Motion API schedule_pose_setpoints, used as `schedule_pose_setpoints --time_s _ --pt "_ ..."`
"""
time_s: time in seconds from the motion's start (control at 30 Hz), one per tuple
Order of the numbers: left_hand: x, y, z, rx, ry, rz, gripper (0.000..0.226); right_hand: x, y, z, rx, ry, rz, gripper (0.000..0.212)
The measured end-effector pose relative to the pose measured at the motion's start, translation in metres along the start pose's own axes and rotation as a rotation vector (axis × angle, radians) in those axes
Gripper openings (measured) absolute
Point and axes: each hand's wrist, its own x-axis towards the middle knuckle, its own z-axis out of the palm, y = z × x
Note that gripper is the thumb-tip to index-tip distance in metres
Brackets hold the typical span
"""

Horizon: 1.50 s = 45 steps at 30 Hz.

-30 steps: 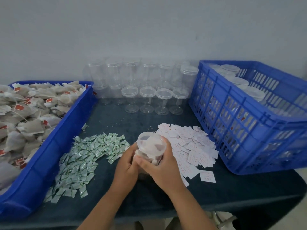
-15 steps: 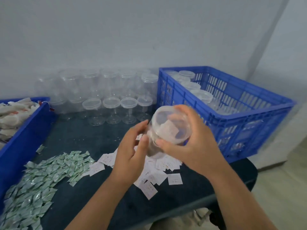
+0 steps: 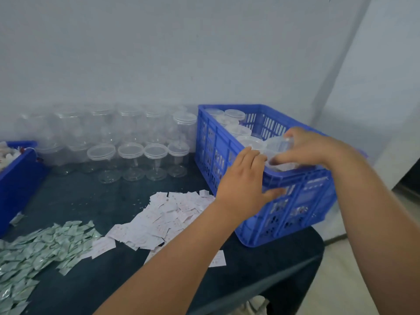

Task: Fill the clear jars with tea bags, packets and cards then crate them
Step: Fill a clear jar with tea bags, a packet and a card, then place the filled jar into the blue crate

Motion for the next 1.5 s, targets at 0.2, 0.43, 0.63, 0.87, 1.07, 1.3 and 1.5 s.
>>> schedule_pose_setpoints --time_s 0.2,0.43,0.63,0.87,1.07,1.3,1.5 --pt "-0.003 -0.009 0.017 0.017 0.062 0.024 0.086 0.020 -0.008 0.012 -0.080 -0.220 -0.033 0.084" --pt "-0.006 -0.011 0.005 -0.037 -0.030 0.034 0.090 0.017 -0.021 0.011 -0.235 -0.313 -0.065 0.093" --pt "-0.072 -0.067 -0.044 -0.211 -0.032 -0.163 0.078 -0.016 -0.011 0.005 0.241 0.285 -0.205 0.074" --pt "-0.201 -0.179 -0.084 0.015 0.092 -0.620 0.018 -0.076 -0.087 0.083 0.765 0.515 -0.553 0.015" --pt "-0.247 -0.213 -0.067 0.211 0.192 -0.608 0.056 -0.037 -0.159 0.199 0.723 0.088 -0.511 0.045" --pt "-0.246 -0.220 -0.061 0.179 0.053 -0.631 0.056 0.109 -0.224 0.184 0.530 0.296 -0.304 0.097" --pt "-0.242 -0.218 -0.061 0.251 0.010 -0.599 0.056 0.191 -0.256 0.164 0.683 0.318 -0.073 0.126"
